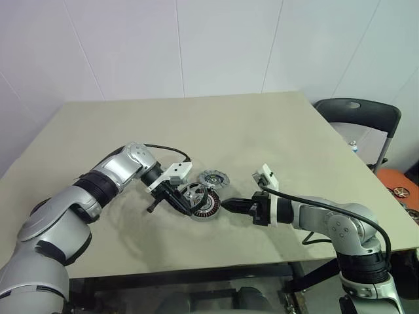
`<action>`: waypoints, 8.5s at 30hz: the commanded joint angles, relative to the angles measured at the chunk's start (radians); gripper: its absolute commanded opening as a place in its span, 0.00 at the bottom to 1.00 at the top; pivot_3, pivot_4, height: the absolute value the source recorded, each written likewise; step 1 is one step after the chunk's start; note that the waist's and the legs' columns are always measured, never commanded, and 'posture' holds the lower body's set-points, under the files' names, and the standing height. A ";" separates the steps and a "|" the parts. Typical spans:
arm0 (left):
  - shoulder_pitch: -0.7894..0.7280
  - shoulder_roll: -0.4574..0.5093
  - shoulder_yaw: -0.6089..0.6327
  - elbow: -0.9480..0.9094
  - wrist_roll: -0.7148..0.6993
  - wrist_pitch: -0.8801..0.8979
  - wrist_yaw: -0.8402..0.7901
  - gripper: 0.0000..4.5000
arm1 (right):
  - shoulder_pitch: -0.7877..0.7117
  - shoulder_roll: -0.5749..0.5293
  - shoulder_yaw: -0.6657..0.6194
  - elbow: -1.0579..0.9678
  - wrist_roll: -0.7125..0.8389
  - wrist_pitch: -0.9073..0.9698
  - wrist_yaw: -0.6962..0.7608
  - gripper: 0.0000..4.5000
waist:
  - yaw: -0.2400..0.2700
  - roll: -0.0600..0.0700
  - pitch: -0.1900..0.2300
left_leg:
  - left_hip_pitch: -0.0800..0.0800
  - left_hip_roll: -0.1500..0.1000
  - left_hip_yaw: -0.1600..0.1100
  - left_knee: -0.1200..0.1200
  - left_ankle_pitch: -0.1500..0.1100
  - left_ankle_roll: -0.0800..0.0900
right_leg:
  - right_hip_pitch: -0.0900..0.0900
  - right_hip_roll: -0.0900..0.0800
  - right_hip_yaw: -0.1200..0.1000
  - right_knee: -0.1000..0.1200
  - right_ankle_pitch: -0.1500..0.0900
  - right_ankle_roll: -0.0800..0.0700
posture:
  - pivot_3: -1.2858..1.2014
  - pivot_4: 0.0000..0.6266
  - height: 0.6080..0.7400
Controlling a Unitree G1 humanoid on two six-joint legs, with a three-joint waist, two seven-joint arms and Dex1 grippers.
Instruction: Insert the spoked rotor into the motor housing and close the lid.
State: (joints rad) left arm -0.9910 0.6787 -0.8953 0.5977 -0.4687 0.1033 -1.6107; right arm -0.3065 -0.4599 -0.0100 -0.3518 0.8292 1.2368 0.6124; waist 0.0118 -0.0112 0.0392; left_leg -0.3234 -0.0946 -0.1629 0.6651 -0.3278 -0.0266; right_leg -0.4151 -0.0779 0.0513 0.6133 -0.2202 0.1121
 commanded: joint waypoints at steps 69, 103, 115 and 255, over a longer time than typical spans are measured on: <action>0.458 0.164 0.806 -0.457 -0.155 0.520 0.261 0.46 | -0.283 0.068 -0.016 0.110 0.153 0.120 -0.024 0.00 | -0.022 0.001 0.001 | 0.001 0.000 0.000 -0.002 -0.001 0.001 | -0.002 0.000 0.001 0.002 0.000 0.001 | 0.52 0.00 1.00; 0.771 0.081 1.045 -0.681 -0.213 0.614 0.525 0.46 | -0.483 -0.143 0.574 0.692 -1.322 -2.214 -0.026 0.56 | -0.029 0.001 0.002 | 0.002 0.001 0.009 -0.004 0.000 -0.001 | -0.005 -0.001 0.003 0.002 0.001 -0.002 | 0.52 0.00 1.00; 0.816 0.074 1.071 -0.739 -0.220 0.620 0.570 0.46 | -0.540 -0.031 0.618 0.852 -1.416 -2.290 -0.039 0.56 | -0.030 0.001 0.002 | 0.003 0.001 0.008 -0.004 0.000 -0.002 | -0.006 0.000 0.004 0.003 0.001 -0.003 | 0.52 0.00 1.00; 0.791 0.040 1.074 -0.720 -0.184 0.579 0.620 0.46 | -0.216 -0.043 0.532 0.901 -1.678 -2.220 -0.616 0.09 | -0.030 -0.001 0.001 | 0.005 0.003 0.020 -0.013 0.003 -0.006 | -0.010 0.004 0.011 0.001 0.004 -0.006 | 0.52 0.00 1.00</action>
State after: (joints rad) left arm -0.1859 0.7145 0.1619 -0.1008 -0.6447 0.6922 -0.9904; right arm -0.5102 -0.4924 0.5084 0.5600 -0.8385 -0.9724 0.0086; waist -0.0179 -0.0118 0.0399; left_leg -0.3181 -0.0912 -0.1426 0.6520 -0.3253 -0.0322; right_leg -0.4250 -0.0740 0.0619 0.6145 -0.2167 0.1060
